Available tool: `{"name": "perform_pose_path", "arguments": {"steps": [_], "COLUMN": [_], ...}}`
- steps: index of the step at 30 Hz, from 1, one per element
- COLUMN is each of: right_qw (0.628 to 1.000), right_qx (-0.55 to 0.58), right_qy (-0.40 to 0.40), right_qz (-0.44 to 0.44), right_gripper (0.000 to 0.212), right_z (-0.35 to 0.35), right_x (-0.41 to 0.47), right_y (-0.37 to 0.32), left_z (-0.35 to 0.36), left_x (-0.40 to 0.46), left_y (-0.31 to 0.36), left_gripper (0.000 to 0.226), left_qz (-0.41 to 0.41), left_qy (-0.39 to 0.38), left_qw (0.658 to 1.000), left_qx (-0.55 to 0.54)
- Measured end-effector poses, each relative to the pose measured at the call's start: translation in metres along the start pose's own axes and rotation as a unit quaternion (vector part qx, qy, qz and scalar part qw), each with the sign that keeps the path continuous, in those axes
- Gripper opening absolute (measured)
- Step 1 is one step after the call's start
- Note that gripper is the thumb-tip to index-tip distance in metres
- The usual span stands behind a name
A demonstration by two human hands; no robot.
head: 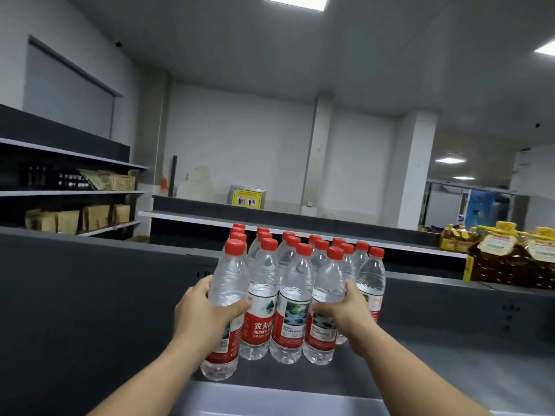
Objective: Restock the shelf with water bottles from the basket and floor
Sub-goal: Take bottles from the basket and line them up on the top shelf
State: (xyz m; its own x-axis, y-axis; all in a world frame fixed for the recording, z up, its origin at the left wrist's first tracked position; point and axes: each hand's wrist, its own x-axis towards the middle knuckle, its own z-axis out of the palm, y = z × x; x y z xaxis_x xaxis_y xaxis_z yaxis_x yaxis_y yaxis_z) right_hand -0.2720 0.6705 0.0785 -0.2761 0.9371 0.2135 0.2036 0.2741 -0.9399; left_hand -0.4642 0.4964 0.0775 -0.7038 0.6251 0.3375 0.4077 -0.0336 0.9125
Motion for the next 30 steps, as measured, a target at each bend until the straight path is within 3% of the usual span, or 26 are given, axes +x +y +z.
{"name": "perform_pose_path", "arguments": {"steps": [4,10,14,30], "right_qw": [1.0,0.995,0.994,0.994], "right_qx": [0.002,-0.07,-0.086,-0.099], "right_qy": [0.003,-0.041,-0.027,-0.005], "right_qz": [0.001,0.063,0.057,0.044], "right_gripper": [0.065,0.041,0.02,0.024], "right_z": [0.001,0.004,0.009,0.011], "right_x": [0.003,-0.007,-0.011,-0.017], "right_y": [0.003,0.016,0.016,0.015], "left_z": [0.003,0.007,0.007,0.008], "left_x": [0.003,0.002,0.001,0.006], "left_y": [-0.005,-0.009,-0.012,-0.017], "left_gripper": [0.06,0.078,0.072,0.061], "left_qz": [0.007,0.002,-0.008,0.009], "left_qy": [0.001,-0.016,-0.044,-0.026], "left_qw": [1.0,1.0,0.999,0.999], "left_qx": [-0.003,0.016,0.008,0.025]}}
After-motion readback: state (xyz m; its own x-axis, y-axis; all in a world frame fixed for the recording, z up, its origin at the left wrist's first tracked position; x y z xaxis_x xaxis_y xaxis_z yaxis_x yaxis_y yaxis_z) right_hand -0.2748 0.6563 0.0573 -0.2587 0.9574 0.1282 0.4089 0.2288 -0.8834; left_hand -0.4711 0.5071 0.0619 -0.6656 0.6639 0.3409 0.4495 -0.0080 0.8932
